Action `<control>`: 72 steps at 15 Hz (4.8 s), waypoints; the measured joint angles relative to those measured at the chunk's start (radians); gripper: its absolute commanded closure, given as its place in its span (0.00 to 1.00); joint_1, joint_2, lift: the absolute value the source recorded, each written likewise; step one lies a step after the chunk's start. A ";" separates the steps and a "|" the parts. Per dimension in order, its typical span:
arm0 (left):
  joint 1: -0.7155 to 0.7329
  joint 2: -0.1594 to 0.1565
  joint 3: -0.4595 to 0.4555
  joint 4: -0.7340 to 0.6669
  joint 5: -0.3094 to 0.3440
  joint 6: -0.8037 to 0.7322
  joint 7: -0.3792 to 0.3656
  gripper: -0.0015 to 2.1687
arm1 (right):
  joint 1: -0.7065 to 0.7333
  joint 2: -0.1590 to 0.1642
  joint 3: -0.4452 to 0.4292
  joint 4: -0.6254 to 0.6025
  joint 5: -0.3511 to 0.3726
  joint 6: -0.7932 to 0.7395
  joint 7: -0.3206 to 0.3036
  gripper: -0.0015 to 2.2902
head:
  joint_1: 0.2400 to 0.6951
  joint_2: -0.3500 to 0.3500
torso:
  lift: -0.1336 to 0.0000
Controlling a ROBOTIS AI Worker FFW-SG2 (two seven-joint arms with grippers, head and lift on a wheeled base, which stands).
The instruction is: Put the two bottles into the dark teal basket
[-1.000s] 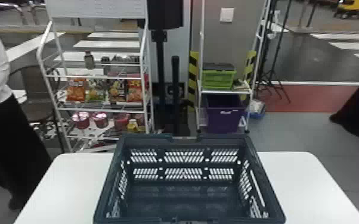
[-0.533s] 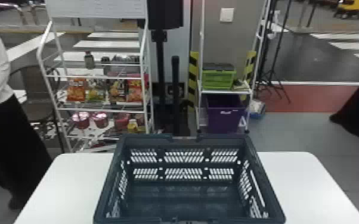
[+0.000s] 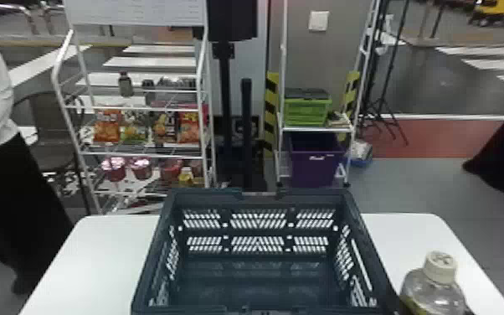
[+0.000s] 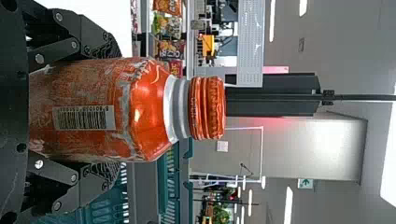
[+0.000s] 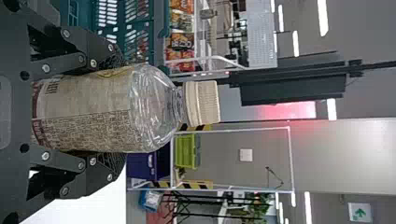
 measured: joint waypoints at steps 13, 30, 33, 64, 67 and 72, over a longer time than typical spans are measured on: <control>-0.030 0.000 0.017 0.027 0.025 0.039 0.020 0.96 | -0.752 -0.012 0.173 0.138 -0.004 1.025 -0.054 0.68 | 0.57 0.50 | 1.00; -0.048 0.000 0.017 0.048 0.041 0.059 0.020 0.95 | -1.169 0.068 0.312 0.623 -0.095 1.271 -0.081 0.02 | 0.57 0.50 | 1.00; -0.047 0.000 0.017 0.047 0.043 0.059 0.020 0.96 | -1.172 0.068 0.314 0.625 -0.097 1.275 -0.081 0.01 | 0.57 0.50 | 1.00; -0.111 -0.003 0.179 -0.382 0.065 0.514 -0.043 0.96 | 0.245 -0.039 0.074 0.580 -0.093 -1.116 0.003 0.02 | 0.57 0.50 | 1.00; -0.253 -0.003 0.210 -0.569 0.036 0.875 -0.105 0.96 | 0.257 -0.032 0.072 0.584 -0.092 -1.083 0.006 0.03 | 0.57 0.50 | 1.00; -0.715 -0.003 0.070 -0.667 -0.271 1.582 -0.391 0.96 | 0.254 -0.011 0.055 0.620 -0.093 -1.065 0.015 0.03 | 0.57 0.50 | 1.00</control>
